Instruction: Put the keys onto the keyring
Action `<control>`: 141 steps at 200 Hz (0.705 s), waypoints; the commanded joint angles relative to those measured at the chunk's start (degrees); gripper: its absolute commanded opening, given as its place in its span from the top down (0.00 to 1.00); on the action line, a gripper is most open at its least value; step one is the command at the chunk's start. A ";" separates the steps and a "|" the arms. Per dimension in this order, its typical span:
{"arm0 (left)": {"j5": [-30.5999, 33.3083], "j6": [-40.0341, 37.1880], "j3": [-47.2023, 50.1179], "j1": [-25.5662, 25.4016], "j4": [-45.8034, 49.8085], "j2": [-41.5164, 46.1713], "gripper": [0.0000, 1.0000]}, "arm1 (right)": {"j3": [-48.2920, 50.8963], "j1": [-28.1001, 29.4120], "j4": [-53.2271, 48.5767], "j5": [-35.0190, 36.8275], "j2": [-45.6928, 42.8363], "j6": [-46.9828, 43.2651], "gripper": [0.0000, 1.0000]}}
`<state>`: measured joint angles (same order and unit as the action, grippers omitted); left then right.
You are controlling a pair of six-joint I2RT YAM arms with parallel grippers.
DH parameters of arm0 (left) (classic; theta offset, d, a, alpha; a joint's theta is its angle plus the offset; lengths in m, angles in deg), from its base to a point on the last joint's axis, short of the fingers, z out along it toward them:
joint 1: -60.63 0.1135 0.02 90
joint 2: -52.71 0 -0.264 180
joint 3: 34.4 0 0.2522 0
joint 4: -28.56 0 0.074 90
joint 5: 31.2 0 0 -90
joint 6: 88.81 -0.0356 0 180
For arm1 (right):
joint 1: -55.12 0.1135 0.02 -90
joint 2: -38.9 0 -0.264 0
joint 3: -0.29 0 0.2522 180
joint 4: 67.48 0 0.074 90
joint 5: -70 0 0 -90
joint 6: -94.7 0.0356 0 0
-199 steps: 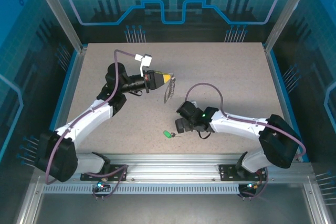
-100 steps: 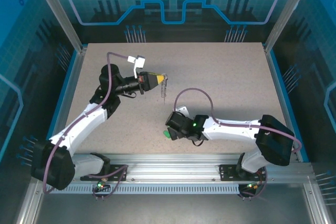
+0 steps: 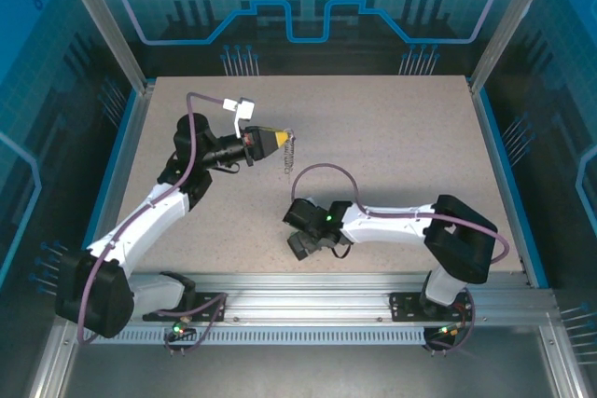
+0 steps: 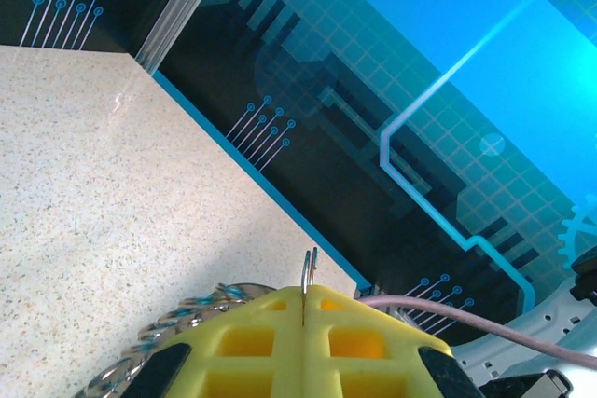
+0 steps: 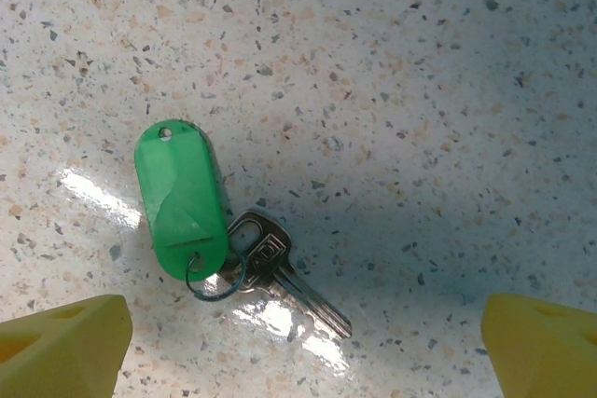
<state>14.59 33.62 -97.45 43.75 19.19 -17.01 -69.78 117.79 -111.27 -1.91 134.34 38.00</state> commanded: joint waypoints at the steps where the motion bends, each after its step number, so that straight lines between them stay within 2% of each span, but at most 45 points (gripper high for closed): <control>1: 0.53 -1.05 0.87 0.53 -1.39 1.25 1.00 | -1.94 -0.23 -1.80 -0.77 2.53 -2.85 0.02; 56: 0.48 -0.35 0.87 0.54 -1.92 1.25 1.00 | -0.84 -2.91 -0.10 0.13 5.10 -1.27 0.03; 141: 0.17 0.98 1.08 0.54 -3.05 0.98 1.00 | 2.63 -13.49 2.87 2.11 0.82 2.15 0.03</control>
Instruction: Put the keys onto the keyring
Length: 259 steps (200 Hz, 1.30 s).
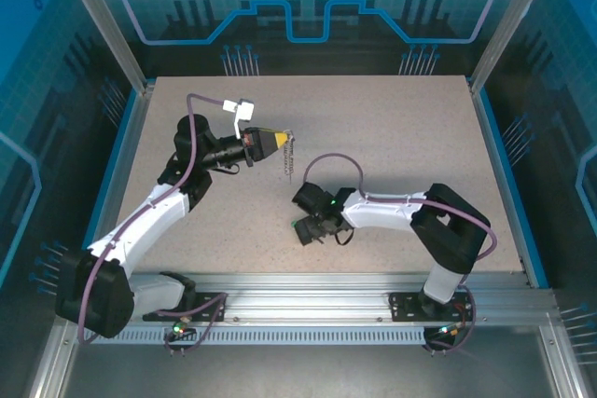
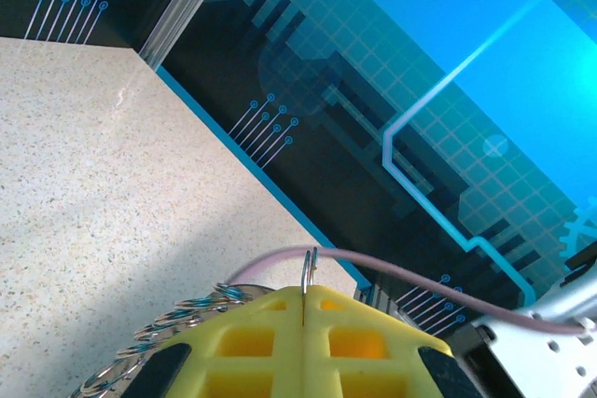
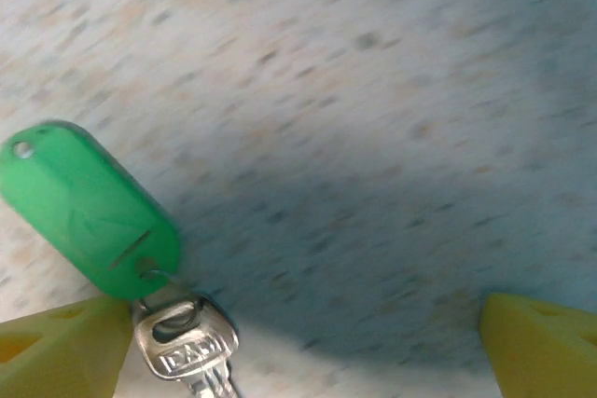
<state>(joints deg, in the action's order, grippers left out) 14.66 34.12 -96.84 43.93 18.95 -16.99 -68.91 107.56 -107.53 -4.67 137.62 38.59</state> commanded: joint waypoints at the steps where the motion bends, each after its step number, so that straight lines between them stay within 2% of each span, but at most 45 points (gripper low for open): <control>1: 0.11 0.48 0.45 0.36 -2.81 0.91 1.00 | 1.79 -3.46 -0.92 4.92 -2.55 1.59 0.03; 42: 0.27 1.40 0.69 0.27 -3.60 0.87 1.00 | 7.56 -9.12 -0.38 3.54 -10.89 2.85 0.03; 72: 0.28 1.61 0.85 0.10 -4.03 0.70 1.00 | 10.77 -9.89 0.15 1.19 -18.17 3.02 0.03; 105: 0.20 1.91 0.79 -0.25 -4.66 0.00 1.00 | 13.60 -10.01 2.39 -3.52 -22.43 2.63 0.07; 135: 0.18 2.01 0.69 -0.59 -5.10 -0.69 1.00 | 14.96 -10.04 5.34 -8.45 -23.27 2.50 0.17; 165: 0.07 2.05 0.45 -0.87 -5.28 -1.32 1.00 | 14.74 -10.02 8.52 -12.84 -21.70 2.93 0.34; 191: 0.10 1.97 0.44 -1.12 -5.29 -1.33 1.00 | 13.49 -10.06 9.93 -14.78 -18.93 3.35 0.43; 221: 0.11 1.93 0.65 -1.22 -5.36 -1.24 1.00 | 11.19 -9.91 10.42 -16.12 -14.84 3.11 0.59; 259: 0.21 1.92 0.57 -1.47 -5.36 -1.32 1.00 | 9.65 -9.81 10.82 -15.70 -12.07 3.46 0.62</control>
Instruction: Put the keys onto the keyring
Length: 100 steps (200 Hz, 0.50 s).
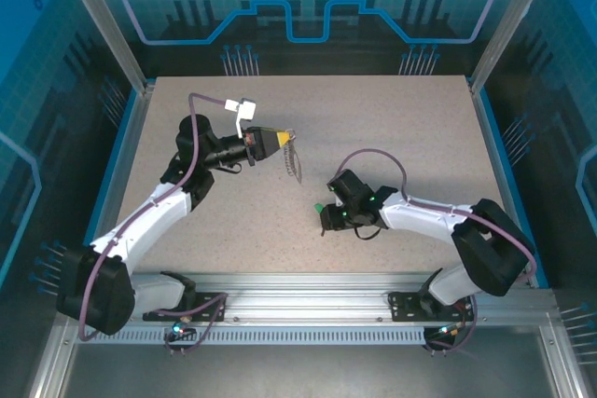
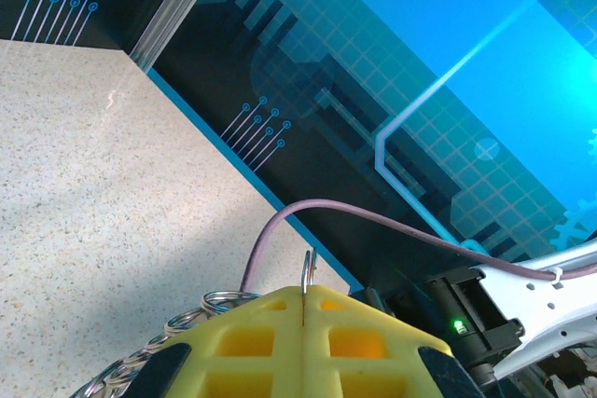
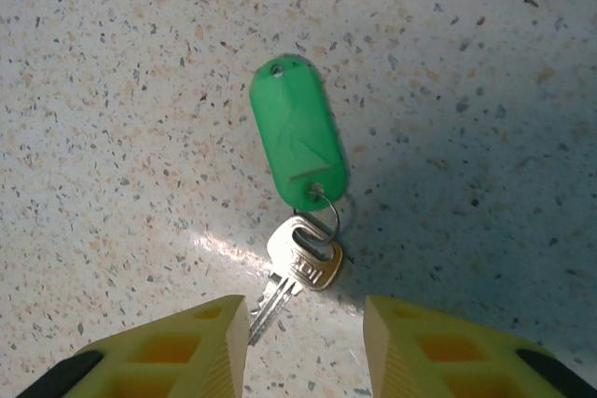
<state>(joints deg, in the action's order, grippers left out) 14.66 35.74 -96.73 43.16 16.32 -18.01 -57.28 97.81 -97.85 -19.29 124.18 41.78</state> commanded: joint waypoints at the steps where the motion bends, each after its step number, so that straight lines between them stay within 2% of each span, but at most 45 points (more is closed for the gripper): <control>1: 0.20 0.28 0.48 -0.71 -2.79 -0.30 1.00 | -2.02 -0.02 1.14 -1.02 1.42 0.27 0.62; 58: 0.11 0.61 0.67 -0.81 -3.43 -0.47 1.00 | -2.33 -0.12 0.08 0.80 3.29 1.41 0.68; 100: 0.06 0.70 0.64 -0.88 -3.62 -0.72 1.00 | -2.49 -0.16 0.69 1.20 4.43 2.20 0.68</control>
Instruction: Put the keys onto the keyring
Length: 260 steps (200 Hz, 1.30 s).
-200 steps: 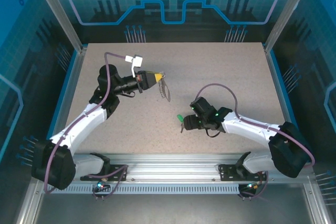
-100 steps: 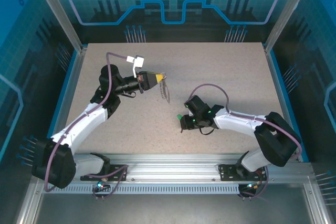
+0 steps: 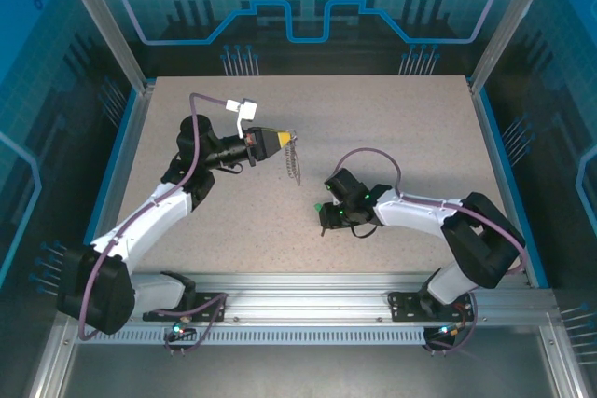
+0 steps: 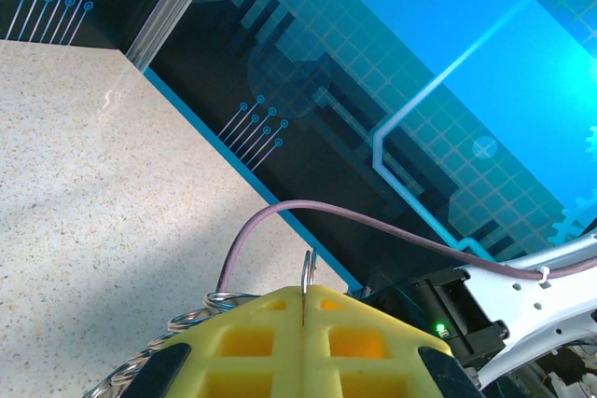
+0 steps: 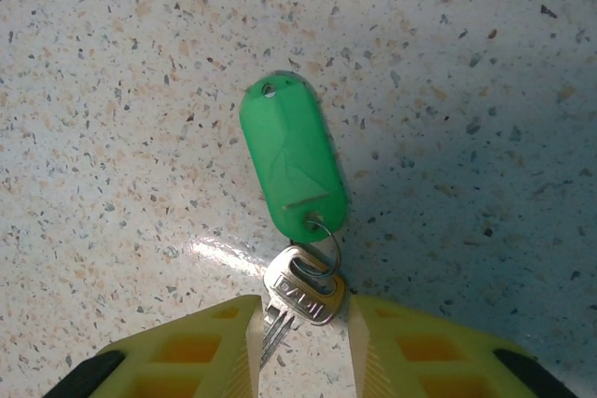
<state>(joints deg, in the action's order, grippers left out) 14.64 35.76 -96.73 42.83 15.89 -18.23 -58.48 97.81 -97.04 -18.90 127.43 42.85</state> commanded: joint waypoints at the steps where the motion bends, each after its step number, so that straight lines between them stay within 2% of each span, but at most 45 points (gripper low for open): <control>1: 0.06 0.68 0.66 -0.56 -3.18 -0.51 1.00 | -1.30 -0.16 -0.12 0.82 1.24 1.13 0.68; 104: 0.13 0.46 0.70 -0.57 -3.18 -0.69 1.00 | -3.02 -0.36 0.67 0.04 4.27 0.96 0.71; 156: 0.18 0.64 0.53 -0.57 -3.36 -0.93 1.00 | -2.89 -0.53 0.86 -0.31 3.97 0.87 0.79; 260: 0.13 0.77 0.49 -0.83 -3.53 -1.13 1.00 | -2.93 -1.02 0.72 -0.54 3.48 0.61 1.00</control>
<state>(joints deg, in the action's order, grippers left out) 14.66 35.78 -96.73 42.55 14.99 -18.71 -60.10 97.70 -96.56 -18.98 131.13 43.29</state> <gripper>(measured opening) 0.065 0.067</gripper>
